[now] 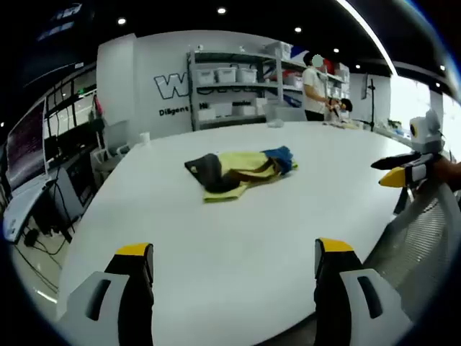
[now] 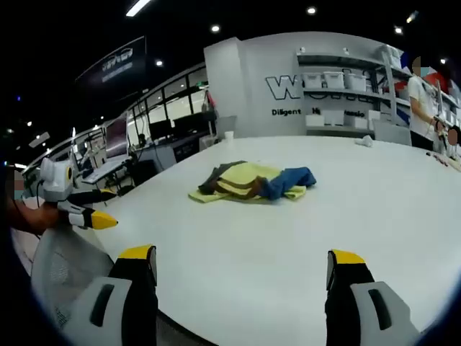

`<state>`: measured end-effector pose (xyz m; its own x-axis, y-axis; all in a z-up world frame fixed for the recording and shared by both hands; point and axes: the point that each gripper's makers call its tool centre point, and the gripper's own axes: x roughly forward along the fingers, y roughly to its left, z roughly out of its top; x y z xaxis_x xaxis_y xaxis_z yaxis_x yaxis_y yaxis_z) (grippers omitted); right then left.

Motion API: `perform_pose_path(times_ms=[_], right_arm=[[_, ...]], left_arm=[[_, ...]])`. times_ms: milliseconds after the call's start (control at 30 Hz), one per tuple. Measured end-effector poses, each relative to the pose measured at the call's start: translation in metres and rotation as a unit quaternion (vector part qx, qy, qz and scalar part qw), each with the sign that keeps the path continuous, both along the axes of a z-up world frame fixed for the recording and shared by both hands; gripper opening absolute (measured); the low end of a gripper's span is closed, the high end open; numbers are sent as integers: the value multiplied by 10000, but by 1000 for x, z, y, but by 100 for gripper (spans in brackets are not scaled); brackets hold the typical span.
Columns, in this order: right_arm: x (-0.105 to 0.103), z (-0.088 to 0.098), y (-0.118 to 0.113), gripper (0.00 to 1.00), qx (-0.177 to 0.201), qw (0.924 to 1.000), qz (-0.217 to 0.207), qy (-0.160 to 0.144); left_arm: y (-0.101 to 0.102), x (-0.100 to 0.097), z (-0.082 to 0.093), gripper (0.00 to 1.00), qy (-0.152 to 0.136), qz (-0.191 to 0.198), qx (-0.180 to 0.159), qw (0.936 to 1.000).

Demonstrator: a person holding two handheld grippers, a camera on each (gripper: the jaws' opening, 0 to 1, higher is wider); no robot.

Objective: Fold the garment on the visible template until the final outline fits inside the template.

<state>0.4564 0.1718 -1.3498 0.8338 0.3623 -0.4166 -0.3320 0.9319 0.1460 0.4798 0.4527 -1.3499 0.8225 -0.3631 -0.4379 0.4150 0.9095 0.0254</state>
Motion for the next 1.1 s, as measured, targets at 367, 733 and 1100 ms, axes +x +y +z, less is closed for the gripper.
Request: perform_pose_path(times_ms=[367,733,1100], right_arm=[[-2,-6,1,94,-156,9998,87,114],[-3,-10,1,93,-240,9994,127,194],[-4,-12,1,91,-270,9992,162,233]], left_arm=[[-1,-1,-3,94,80,20,-27,10000],[-1,-1,-1,93,8,5,53,10000],[0,0,0,93,-48,20,119,9999]])
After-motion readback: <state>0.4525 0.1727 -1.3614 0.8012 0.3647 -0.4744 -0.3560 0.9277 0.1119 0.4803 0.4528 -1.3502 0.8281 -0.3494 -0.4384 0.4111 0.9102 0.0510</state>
